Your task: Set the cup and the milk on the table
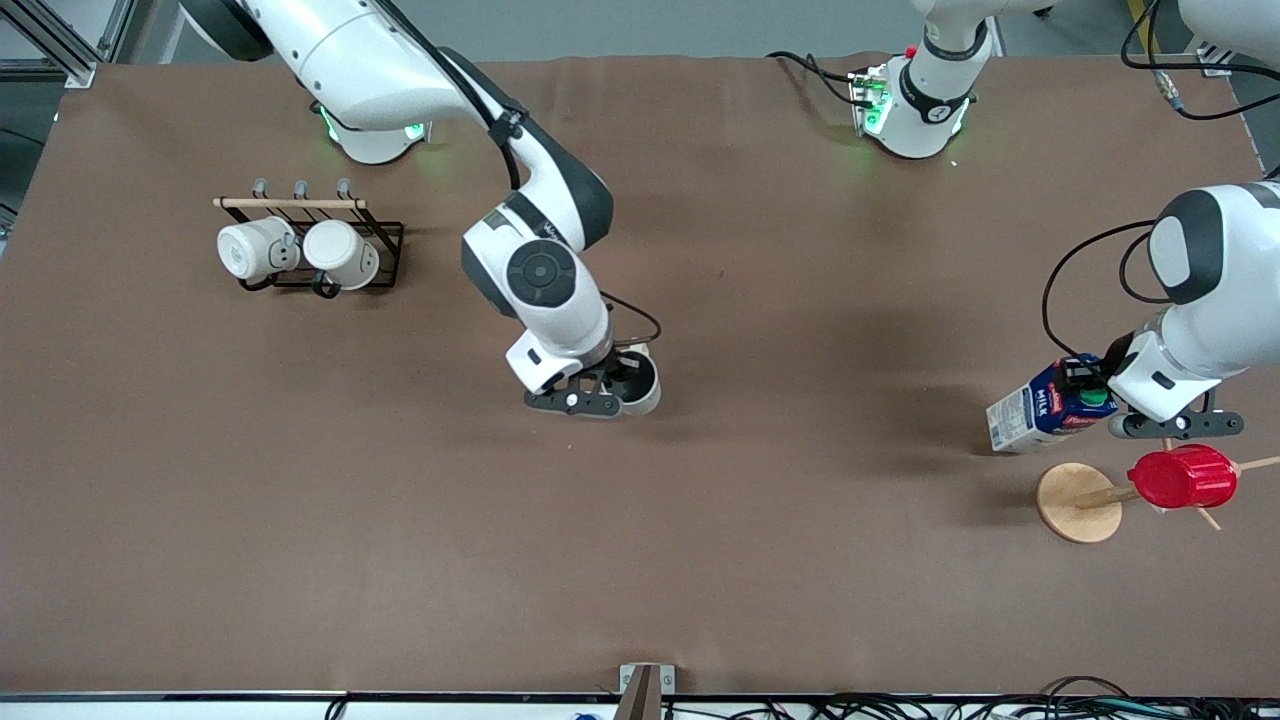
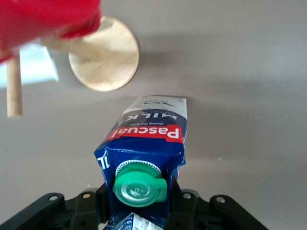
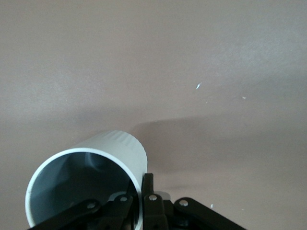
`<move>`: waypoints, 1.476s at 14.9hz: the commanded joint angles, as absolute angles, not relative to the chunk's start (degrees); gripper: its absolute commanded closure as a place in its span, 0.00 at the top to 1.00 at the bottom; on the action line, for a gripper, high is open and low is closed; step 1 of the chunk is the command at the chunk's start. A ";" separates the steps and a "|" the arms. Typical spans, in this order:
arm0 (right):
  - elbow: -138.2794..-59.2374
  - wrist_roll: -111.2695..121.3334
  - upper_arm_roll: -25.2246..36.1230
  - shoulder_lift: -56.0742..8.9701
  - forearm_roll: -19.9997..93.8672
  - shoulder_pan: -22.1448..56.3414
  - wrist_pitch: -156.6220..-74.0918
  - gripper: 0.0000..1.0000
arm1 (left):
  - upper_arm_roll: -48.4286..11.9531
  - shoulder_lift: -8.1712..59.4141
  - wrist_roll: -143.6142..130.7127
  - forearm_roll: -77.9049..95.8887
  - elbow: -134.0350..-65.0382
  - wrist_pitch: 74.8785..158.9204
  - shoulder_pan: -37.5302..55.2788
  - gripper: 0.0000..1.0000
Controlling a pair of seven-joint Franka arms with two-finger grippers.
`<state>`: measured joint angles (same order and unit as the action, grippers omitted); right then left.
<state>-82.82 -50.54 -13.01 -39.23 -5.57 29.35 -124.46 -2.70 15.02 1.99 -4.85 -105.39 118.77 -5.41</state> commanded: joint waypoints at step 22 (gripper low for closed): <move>-82.27 -51.11 -13.10 -21.47 -12.75 14.10 -106.56 1.00 | -2.99 26.63 -20.55 3.16 -87.02 112.32 19.68 0.03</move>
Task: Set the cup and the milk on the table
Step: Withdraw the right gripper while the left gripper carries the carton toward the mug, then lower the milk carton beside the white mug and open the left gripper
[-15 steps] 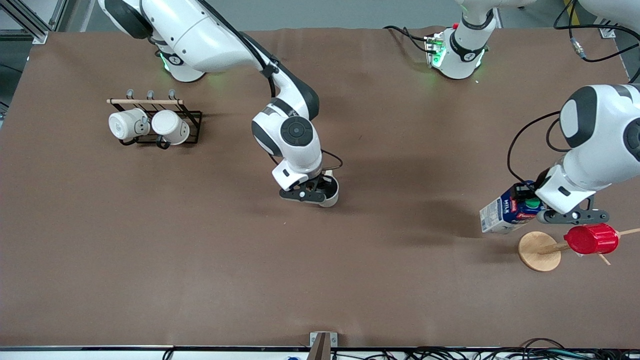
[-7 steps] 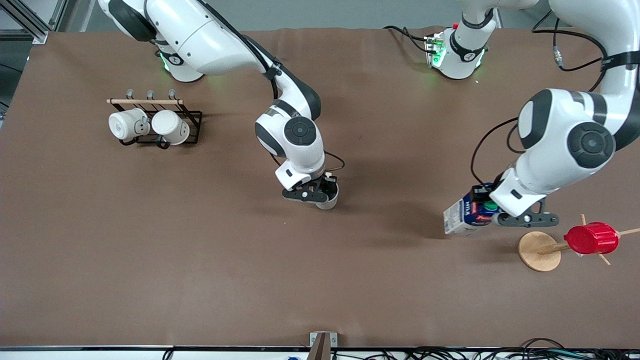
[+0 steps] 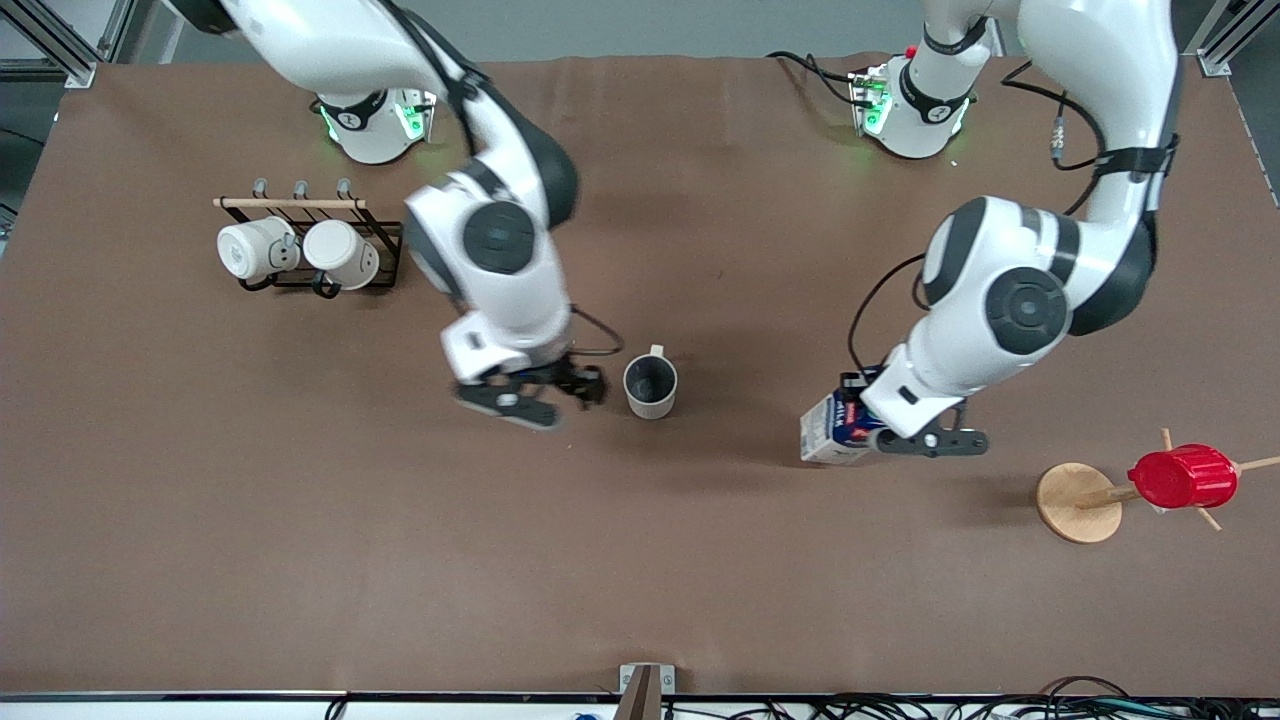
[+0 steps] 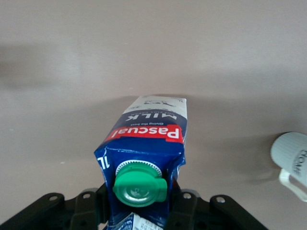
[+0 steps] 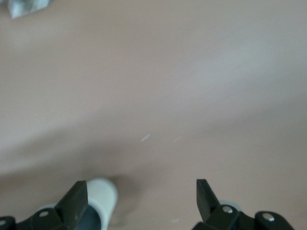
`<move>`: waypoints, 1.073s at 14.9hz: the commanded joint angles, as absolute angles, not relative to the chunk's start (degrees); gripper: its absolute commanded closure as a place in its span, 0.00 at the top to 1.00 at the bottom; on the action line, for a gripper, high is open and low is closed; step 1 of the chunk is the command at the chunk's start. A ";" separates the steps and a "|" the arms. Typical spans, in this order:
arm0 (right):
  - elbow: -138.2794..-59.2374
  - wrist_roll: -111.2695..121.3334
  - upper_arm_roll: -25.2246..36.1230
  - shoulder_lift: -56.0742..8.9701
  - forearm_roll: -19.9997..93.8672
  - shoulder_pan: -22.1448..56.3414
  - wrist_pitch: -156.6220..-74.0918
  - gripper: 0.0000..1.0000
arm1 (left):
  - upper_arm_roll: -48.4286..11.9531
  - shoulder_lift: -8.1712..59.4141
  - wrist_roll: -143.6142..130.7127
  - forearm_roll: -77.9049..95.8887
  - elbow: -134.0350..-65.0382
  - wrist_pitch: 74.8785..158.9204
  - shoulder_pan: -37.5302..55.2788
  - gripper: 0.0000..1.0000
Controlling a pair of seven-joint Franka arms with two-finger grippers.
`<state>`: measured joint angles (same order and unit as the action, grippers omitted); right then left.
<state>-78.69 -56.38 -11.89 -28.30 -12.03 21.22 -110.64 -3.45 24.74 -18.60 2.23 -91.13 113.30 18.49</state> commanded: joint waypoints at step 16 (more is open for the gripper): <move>-82.18 -5.11 2.72 -4.04 -0.70 -0.44 -85.43 1.00 | -2.90 29.44 -32.78 3.96 -84.20 111.71 31.37 0.03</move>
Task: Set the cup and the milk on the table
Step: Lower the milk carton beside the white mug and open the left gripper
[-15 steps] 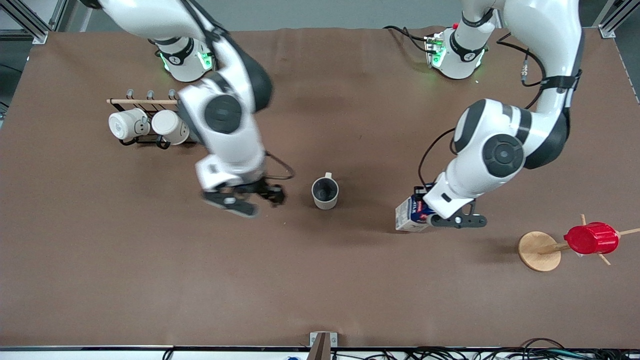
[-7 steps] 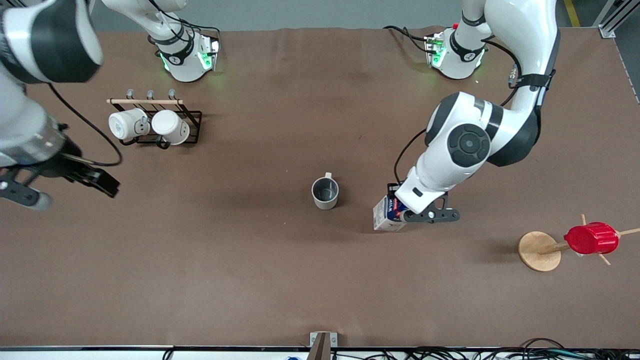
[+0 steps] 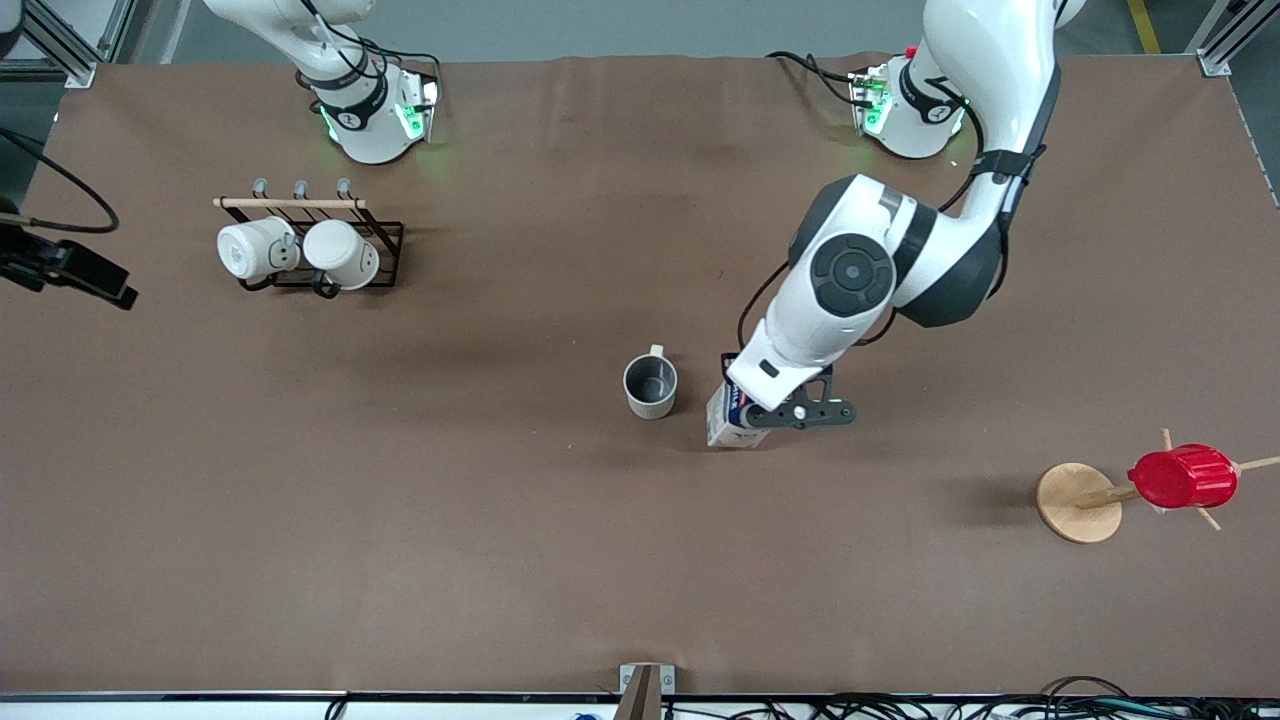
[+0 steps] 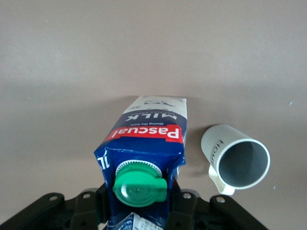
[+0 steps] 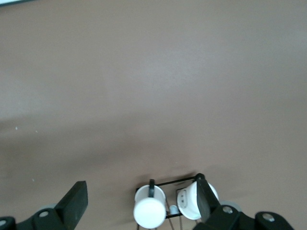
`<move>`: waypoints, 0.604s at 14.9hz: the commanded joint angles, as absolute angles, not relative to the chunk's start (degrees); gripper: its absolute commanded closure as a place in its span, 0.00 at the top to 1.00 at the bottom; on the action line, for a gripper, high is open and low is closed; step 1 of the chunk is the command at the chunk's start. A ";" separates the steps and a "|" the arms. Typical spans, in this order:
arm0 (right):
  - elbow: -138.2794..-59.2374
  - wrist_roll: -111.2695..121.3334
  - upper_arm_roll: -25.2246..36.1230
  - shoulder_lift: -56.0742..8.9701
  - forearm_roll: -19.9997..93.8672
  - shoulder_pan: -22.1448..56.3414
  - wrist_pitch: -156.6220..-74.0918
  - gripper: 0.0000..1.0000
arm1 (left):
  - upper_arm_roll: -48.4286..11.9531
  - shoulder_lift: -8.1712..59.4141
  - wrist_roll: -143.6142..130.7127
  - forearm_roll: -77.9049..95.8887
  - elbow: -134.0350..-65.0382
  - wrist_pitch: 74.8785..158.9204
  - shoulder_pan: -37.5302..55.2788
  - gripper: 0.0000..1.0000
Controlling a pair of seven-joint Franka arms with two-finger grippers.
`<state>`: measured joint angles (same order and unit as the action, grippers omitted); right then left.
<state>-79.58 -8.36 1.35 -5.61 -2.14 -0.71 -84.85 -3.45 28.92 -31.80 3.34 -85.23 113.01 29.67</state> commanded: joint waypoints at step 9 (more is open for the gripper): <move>-82.18 -5.01 2.72 -4.22 0.35 -0.44 -85.43 1.00 | -2.90 29.79 -35.86 3.87 -87.89 109.95 34.19 0.04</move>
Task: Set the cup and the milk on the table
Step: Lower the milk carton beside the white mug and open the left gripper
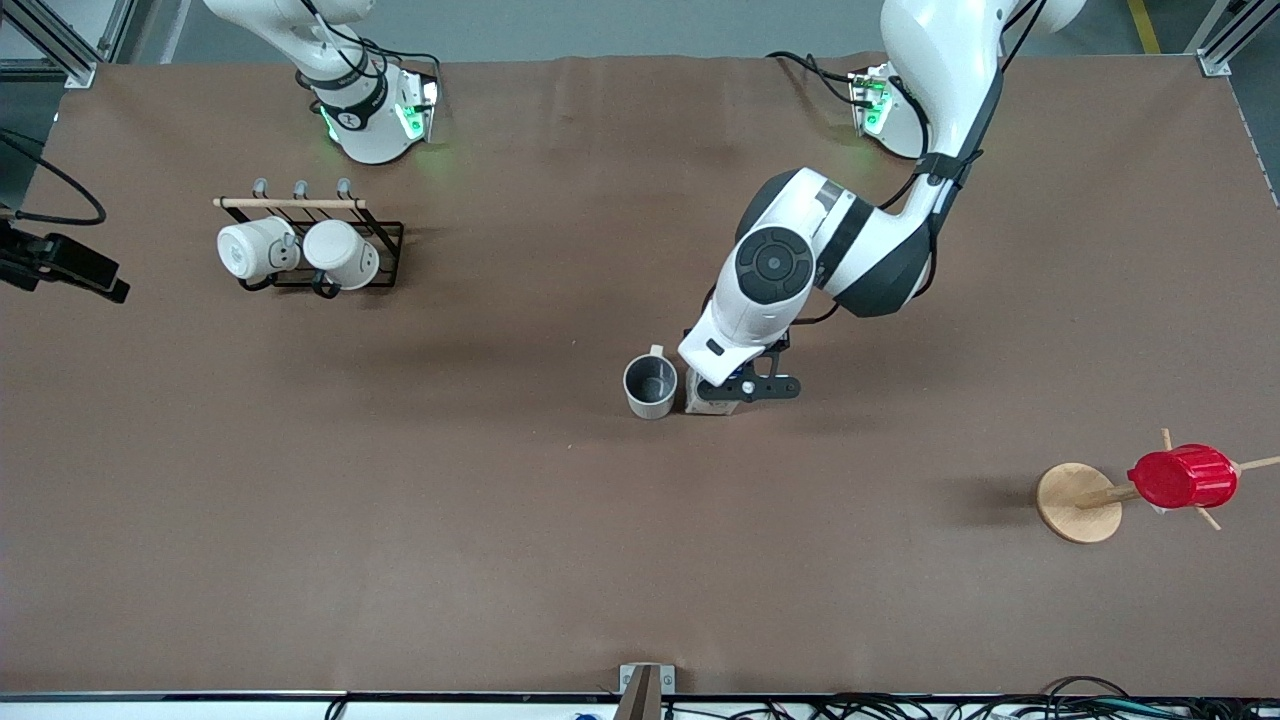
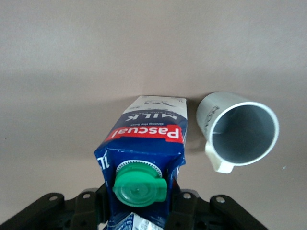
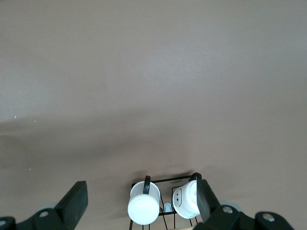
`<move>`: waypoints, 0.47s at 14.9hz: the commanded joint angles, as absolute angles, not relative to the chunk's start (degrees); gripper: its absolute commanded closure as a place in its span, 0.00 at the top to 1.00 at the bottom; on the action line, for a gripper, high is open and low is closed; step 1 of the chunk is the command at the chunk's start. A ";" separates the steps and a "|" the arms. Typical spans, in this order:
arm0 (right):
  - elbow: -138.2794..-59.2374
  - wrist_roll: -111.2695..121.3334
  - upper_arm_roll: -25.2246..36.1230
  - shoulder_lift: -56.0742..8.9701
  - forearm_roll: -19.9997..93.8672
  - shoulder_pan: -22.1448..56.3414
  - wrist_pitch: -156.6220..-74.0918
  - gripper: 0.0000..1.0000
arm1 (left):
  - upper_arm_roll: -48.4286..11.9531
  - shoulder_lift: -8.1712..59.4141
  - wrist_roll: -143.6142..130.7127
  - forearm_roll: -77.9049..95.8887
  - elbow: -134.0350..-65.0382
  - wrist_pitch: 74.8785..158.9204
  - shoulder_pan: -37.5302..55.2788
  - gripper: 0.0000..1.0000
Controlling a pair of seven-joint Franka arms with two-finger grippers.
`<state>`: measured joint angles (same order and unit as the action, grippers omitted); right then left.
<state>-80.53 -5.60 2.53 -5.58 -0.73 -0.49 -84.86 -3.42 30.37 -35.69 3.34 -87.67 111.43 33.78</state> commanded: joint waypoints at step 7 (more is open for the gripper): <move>-82.18 -5.10 2.72 -4.22 0.35 -0.44 -85.43 1.00 | -2.90 29.79 -36.04 3.52 -87.45 110.21 34.45 0.82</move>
<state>-80.54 -5.59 2.53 -5.58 -0.69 -0.49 -84.87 -3.41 30.36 -35.69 3.34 -87.69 110.87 33.78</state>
